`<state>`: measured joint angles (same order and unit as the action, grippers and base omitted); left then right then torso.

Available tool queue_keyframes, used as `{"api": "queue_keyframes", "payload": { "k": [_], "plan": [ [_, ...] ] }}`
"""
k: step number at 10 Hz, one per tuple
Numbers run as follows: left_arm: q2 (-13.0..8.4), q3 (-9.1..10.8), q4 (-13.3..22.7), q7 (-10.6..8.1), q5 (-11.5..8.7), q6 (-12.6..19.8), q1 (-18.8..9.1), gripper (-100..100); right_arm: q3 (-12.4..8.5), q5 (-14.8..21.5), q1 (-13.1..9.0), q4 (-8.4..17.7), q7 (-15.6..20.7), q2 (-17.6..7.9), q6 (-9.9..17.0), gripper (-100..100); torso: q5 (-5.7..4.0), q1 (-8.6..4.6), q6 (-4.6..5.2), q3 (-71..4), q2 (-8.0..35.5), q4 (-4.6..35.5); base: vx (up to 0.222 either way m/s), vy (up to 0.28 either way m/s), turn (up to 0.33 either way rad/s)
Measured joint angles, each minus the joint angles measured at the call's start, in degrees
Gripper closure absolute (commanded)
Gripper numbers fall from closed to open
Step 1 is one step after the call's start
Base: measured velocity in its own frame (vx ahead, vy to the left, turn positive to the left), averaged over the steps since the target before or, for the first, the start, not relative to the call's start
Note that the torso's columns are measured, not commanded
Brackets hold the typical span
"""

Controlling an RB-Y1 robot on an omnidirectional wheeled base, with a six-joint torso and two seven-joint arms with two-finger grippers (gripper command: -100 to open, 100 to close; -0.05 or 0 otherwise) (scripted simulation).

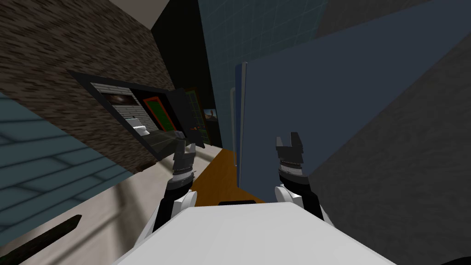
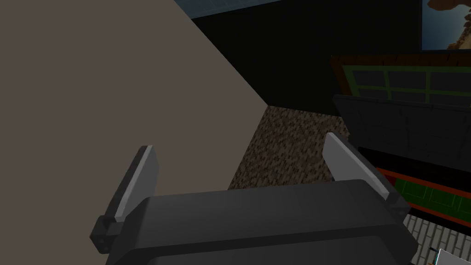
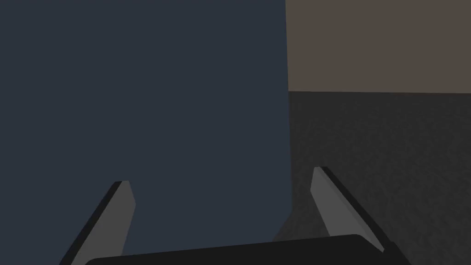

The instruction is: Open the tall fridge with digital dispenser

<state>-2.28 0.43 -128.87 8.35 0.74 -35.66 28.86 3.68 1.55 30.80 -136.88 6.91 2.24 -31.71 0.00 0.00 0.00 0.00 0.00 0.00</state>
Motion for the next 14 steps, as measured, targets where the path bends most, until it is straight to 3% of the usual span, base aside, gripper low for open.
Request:
{"api": "queue_keyframes", "payload": {
  "k": [2, 9, 10, 11, 14],
  "plan": [
    [0.0, 0.0, 0.0, 0.0, 0.0, 0.0, 0.0, 0, 0.0, 0.0, 0.0, 0.0, 0.0, 0.0, 0.0, 0, 0.0, 0.0, 0.0, -12.0, 6.0, 6.0, 0.0, 0.0, 0.0],
    [0.0, 0.0, 0.0, 0.0, 0.0, 0.0, 0.0, 0, 0.0, 0.0, 0.0, 0.0, 0.0, 0.0, 0.0, 0, 0.0, 0.0, 0.0, -70.7, 35.4, 35.4, 0.0, 0.0, 0.0],
    [0.0, 0.0, 0.0, 0.0, 0.0, 0.0, 0.0, 0, 0.0, 0.0, 0.0, 0.0, 0.0, 0.0, 0.0, -100, 0.0, 0.0, 0.0, -79.2, 39.6, 39.6, 0.019, 0.022, -0.002],
    [0.0, 0.0, 0.0, 0.0, 0.0, 0.0, 0.0, 0, -0.4, 0.3, 0.3, 0.0, -0.2, -1.3, 0.1, -100, 0.01, 0.05, 0.0, -83.2, 41.5, 41.5, 0.018, 0.045, -0.006],
    [0.0, -0.01, 0.0, 0.0, 0.0, 0.0, 0.0, 0, -2.7, 2.3, 2.9, -0.5, -1.9, -6.2, 1.1, -100, 0.04, 0.15, 0.0, -84.6, 42.2, 42.3, 0.03, 0.088, -0.006]
  ]
}}
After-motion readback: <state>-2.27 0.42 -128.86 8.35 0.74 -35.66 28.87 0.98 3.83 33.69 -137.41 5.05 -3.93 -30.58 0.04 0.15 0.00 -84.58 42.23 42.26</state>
